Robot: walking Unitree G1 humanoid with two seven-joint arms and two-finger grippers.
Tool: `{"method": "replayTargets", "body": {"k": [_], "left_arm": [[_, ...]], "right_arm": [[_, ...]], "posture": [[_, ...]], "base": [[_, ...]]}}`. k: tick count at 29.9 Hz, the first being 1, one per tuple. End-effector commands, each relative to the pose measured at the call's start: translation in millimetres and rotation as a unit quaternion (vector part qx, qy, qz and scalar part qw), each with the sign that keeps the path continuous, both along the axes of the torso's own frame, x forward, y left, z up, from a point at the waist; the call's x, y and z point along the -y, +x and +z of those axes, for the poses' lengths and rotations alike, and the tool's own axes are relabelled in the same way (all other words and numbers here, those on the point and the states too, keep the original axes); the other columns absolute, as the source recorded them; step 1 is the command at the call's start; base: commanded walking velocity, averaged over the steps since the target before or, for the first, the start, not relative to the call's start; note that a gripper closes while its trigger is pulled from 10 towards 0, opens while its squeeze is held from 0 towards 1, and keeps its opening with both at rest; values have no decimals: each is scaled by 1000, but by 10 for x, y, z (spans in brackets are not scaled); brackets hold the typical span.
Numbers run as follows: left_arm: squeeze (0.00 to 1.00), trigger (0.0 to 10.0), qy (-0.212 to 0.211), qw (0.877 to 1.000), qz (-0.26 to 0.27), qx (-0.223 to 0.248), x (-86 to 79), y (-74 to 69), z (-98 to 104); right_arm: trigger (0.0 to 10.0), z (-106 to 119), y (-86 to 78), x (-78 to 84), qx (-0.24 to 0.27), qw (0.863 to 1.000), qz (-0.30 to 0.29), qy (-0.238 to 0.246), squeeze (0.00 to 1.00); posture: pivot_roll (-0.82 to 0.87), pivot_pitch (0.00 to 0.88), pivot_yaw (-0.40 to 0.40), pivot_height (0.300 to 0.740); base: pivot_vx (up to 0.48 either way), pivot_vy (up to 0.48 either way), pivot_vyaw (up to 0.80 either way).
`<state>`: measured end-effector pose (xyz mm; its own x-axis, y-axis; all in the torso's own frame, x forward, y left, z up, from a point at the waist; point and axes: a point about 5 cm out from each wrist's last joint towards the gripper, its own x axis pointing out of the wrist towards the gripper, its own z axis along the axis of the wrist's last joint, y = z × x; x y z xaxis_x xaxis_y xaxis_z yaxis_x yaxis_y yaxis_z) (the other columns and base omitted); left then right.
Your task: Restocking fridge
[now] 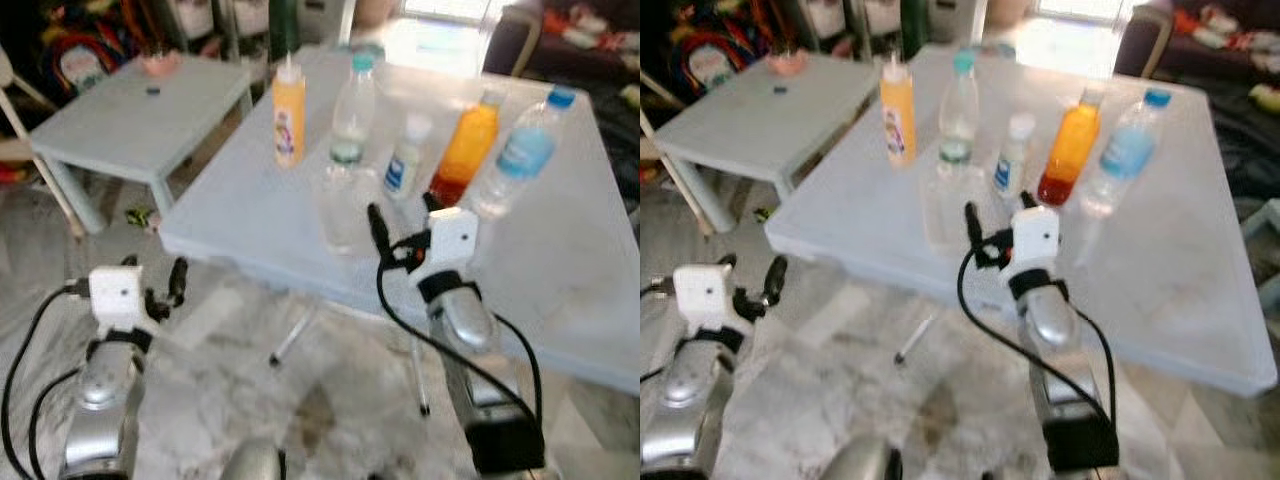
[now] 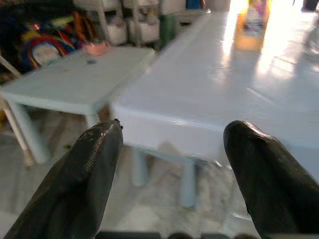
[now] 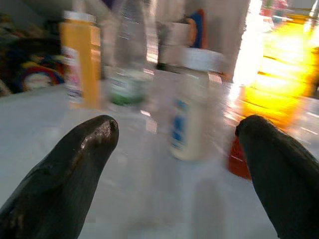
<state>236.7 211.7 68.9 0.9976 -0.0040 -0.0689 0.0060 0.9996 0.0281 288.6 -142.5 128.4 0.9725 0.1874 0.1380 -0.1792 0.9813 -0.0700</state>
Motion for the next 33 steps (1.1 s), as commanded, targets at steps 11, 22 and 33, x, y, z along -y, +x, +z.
{"method": "replayTargets", "body": {"k": [11, 22, 33], "left_arm": [[0, 10000, 8, 1000, 4, -4, -13, -16, 24], [0, 10000, 18, 1000, 4, -5, -38, -26, 40], [0, 10000, 24, 1000, -2, -8, -36, -26, 41]], "right_arm": [[10000, -10, 164, 126, -35, 999, -18, 37, 0], [10000, 222, 453, 31, -41, 992, 88, 87, 0], [10000, 158, 489, -50, -61, 989, 103, 90, 0]], "posture": [[99, 54, 21, 740], [119, 61, 26, 740], [125, 70, 40, 740]], "base": [[0, 0, 0], [0, 0, 0], [0, 0, 0]]}}
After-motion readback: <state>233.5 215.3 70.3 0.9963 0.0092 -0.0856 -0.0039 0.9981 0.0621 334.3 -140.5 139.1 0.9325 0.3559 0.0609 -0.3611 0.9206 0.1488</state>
